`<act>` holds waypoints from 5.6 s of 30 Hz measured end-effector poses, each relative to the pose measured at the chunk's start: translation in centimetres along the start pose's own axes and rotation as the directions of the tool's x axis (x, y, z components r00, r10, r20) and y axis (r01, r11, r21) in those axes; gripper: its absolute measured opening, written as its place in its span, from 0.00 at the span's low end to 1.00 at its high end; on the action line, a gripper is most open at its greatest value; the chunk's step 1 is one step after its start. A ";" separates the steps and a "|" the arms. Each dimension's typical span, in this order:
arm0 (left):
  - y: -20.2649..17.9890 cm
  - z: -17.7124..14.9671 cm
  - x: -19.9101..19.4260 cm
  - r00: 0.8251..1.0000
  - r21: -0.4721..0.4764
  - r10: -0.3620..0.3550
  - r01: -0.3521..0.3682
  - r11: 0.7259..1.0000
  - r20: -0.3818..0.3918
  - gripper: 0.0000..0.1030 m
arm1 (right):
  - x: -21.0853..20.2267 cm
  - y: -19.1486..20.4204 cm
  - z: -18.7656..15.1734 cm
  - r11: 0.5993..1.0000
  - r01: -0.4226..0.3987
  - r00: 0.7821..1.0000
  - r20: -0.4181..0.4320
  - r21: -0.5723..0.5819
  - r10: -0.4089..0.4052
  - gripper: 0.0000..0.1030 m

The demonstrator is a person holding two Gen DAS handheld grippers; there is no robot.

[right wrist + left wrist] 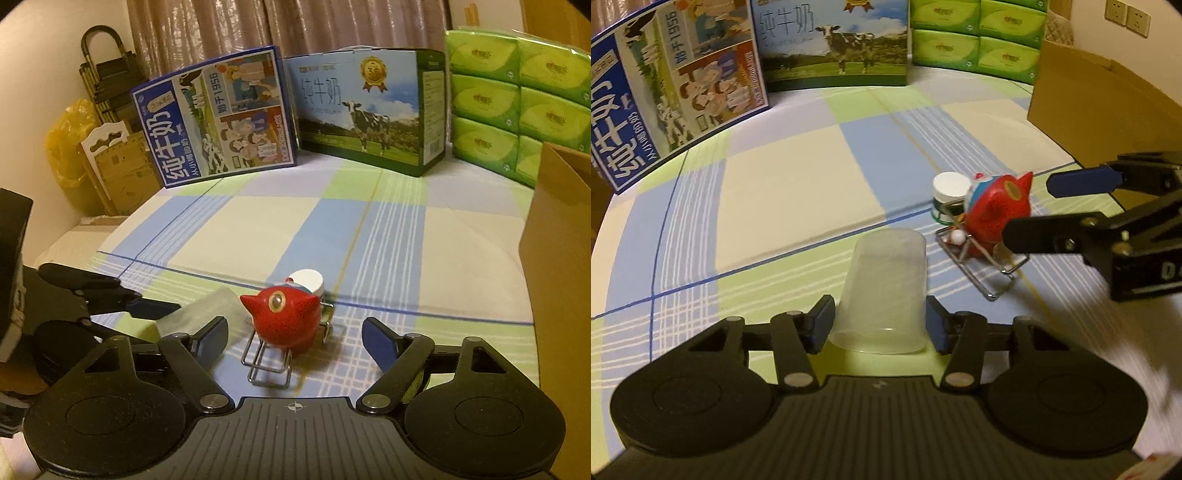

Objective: Organize rigid objects
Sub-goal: 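Grasp the clear plastic cup with the left tool while the right tool grasps the red piggy, then lift the clear cup with the left tool while the right tool lifts the red piggy, then raise the wire stand higher above the table with the right tool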

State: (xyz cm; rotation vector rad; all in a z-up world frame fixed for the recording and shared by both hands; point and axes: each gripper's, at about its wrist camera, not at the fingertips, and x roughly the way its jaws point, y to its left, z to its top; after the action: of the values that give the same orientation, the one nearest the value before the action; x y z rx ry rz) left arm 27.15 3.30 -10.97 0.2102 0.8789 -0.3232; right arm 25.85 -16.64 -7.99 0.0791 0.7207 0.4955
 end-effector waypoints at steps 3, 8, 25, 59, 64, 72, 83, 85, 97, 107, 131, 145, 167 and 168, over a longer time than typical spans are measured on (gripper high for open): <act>0.0 -0.1 0.0 1.000 0.012 0.008 -0.008 1.000 0.004 0.46 | 0.6 0.3 0.1 1.000 0.008 1.000 0.008 -0.028 -0.008 0.68; -0.1 -0.2 0.0 1.000 0.025 0.017 -0.017 1.000 0.011 0.46 | 1.6 0.8 0.3 0.998 0.003 1.000 0.009 -0.062 -0.002 0.57; -0.5 -0.1 0.5 1.000 0.052 0.006 -0.008 0.999 0.028 0.57 | -0.5 1.0 1.6 0.999 -0.008 0.995 0.095 -0.048 0.013 0.45; -0.1 0.2 -0.4 0.999 0.000 -0.013 0.013 1.000 0.052 0.47 | -1.6 -1.6 -2.3 0.995 0.097 0.988 -0.117 -0.019 -0.099 0.53; -0.1 0.2 -0.4 0.999 0.001 -0.010 0.010 1.000 0.049 0.47 | -1.2 -0.9 -2.4 0.997 0.077 0.989 -0.125 -0.020 -0.078 0.53; 0.0 0.3 -0.6 0.998 -0.007 -0.016 0.017 1.000 0.061 0.47 | -1.7 -1.1 -2.0 0.999 0.002 0.994 -0.112 0.055 0.004 0.26; 0.4 0.3 -0.8 0.998 -0.022 -0.016 0.017 1.000 0.065 0.47 | -2.5 -6.9 -1.5 0.797 -0.238 0.965 0.043 0.556 0.258 0.26; 0.3 0.3 -0.7 0.998 -0.016 -0.015 0.016 1.000 0.063 0.47 | -2.9 -7.6 -1.5 0.790 -0.202 0.977 0.058 0.579 0.207 0.26; 0.6 0.3 -0.7 0.998 -0.025 -0.012 0.014 1.000 0.064 0.47 | -3.9 -5.4 -0.7 0.953 -0.005 1.000 0.023 0.303 -0.002 0.41; 0.6 0.3 -1.1 0.998 -0.026 -0.014 0.015 1.000 0.068 0.47 | -3.3 1.8 -2.6 0.955 0.068 0.997 -0.002 -0.288 -0.071 0.51; 0.7 0.3 -1.1 0.997 -0.039 -0.011 0.013 0.999 0.073 0.47 | -5.6 -4.0 -0.4 0.942 -0.211 0.973 0.145 0.259 0.178 0.00; 1.1 -0.1 -1.8 0.998 -0.032 -0.003 0.006 0.999 0.070 0.47 | -6.7 -3.5 0.2 0.962 -0.168 0.980 0.139 0.217 0.140 0.00; 2.6 -0.9 -4.0 0.996 -0.045 0.009 -0.005 0.999 0.090 0.47 | -2.2 6.6 -7.5 0.861 -0.022 0.993 -0.109 -0.507 -0.039 0.27; 2.5 -0.9 -4.0 0.996 -0.041 0.008 -0.004 0.999 0.090 0.47 | -2.3 6.4 -7.5 0.862 -0.013 0.993 -0.104 -0.507 -0.047 0.24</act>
State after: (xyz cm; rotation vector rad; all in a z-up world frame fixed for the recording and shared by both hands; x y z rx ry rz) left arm 25.05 6.69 -8.25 0.1587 0.7946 -0.3066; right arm 16.90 -12.74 -10.70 -0.4555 0.6803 0.6638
